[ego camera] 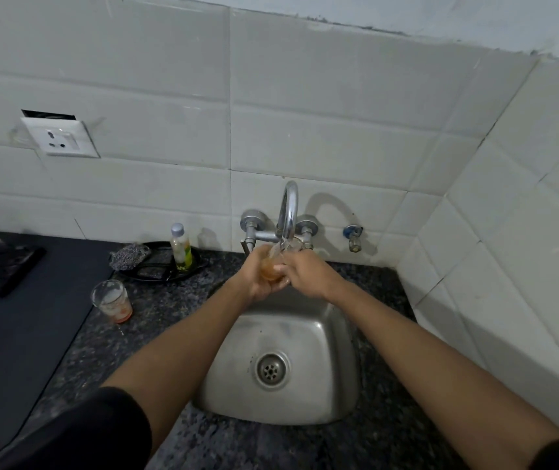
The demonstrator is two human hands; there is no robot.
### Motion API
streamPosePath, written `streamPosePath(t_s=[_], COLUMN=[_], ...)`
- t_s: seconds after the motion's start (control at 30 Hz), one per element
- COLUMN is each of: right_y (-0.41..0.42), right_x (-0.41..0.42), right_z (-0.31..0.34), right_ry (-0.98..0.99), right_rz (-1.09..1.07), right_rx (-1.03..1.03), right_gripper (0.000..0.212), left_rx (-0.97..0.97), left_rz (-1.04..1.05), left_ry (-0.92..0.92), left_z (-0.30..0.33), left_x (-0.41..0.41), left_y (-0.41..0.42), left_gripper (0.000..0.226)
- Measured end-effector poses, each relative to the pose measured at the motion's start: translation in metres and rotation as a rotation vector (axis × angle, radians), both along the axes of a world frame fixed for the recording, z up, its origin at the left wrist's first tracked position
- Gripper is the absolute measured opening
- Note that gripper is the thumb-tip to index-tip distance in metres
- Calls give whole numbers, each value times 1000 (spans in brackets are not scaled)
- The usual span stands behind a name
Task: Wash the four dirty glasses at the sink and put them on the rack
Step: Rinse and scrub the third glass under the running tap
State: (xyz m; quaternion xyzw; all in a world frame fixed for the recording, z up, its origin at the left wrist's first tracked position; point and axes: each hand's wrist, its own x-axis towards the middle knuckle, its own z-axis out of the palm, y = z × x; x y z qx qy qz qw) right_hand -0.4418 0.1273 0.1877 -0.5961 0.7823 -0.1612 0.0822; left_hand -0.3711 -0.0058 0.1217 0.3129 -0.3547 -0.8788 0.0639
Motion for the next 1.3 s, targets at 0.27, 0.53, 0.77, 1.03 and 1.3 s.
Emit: streamPosePath(t_s=[0.27,0.53,0.77,1.03,1.3], right_y=[-5,-7,-10,-14,-10], right_x=[1,4,0,4,11], right_z=[-6,4,8,-4,-8], right_ry=[-22,101,171,95,53], right_rz=[-28,17,36,-43,-4], right_rx=[21,40,139,74,13], right_gripper=[26,27,19,27,14], left_rx=[-91,-79,-31,-72,-66], left_rz=[27,8,-13,5,3], left_ry=[-45,-123,-202,-208,-129], left_z=[9,14,9,14,25], left_x=[-7,-6,-1,-1,1], left_y=[-8,-22,-14,-10,-9], left_gripper=[32,32,42,28,34])
